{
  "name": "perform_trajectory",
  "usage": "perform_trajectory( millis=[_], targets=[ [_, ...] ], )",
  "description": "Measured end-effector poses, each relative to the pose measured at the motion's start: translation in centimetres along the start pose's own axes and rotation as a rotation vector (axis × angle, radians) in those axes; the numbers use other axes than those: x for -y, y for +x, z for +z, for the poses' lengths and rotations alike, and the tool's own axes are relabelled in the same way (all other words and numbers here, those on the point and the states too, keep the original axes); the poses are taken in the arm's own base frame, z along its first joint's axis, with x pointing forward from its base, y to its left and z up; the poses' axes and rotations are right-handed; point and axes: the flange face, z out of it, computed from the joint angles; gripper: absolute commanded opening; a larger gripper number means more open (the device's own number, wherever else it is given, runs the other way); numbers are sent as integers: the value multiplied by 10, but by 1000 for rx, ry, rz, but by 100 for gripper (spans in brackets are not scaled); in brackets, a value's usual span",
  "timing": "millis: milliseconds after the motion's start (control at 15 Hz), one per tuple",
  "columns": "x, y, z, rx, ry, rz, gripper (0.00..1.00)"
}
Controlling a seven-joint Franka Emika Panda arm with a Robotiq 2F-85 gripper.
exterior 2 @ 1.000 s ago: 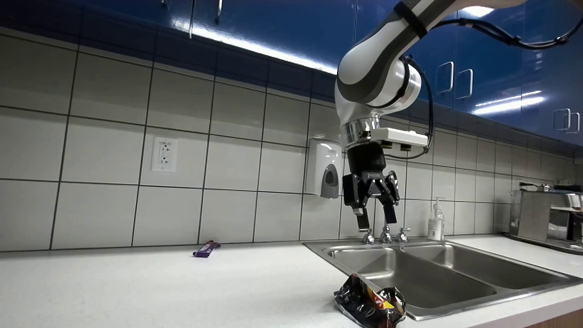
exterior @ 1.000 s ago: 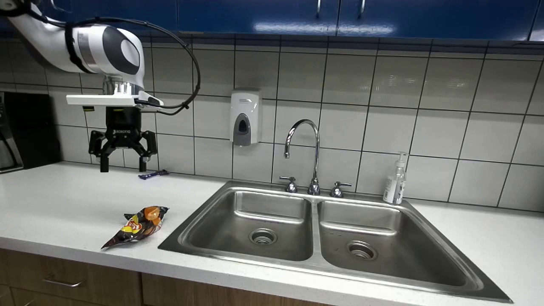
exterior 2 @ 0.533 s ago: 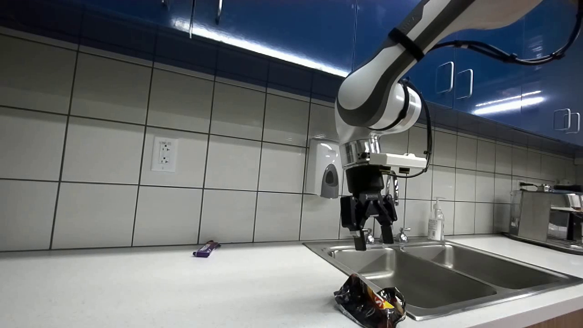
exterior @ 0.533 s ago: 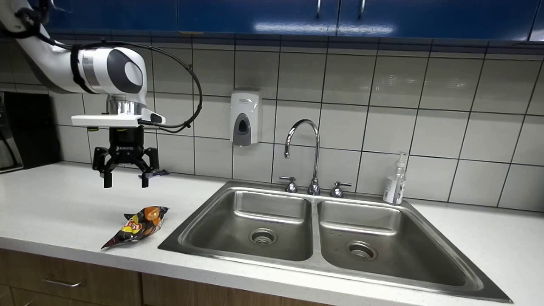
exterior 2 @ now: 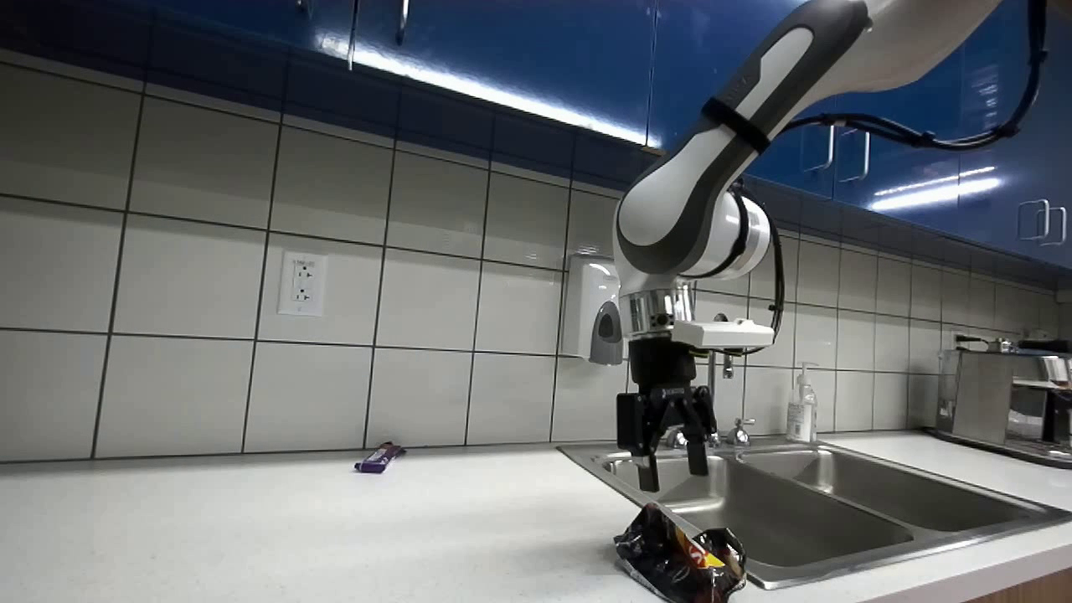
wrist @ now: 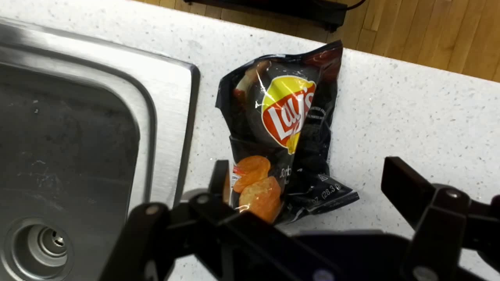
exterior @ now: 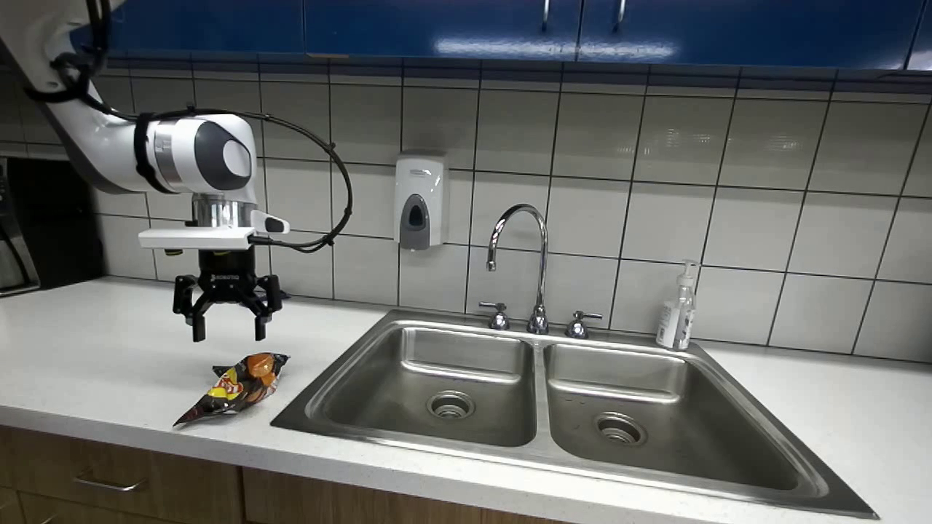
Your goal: Put the bag of crisps inside the sink
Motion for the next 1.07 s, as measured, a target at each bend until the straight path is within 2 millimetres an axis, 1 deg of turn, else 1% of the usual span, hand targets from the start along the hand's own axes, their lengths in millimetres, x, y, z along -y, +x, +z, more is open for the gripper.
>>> perform_trajectory(
  millis=[267,600,800,1067],
  targets=[
    [0,10,25,-11,9,-9,100],
    [1,18,48,-20,17,-30,100],
    [2,20,54,-17,19,-45,100],
    [4,20,54,-16,19,-56,100]
  ],
)
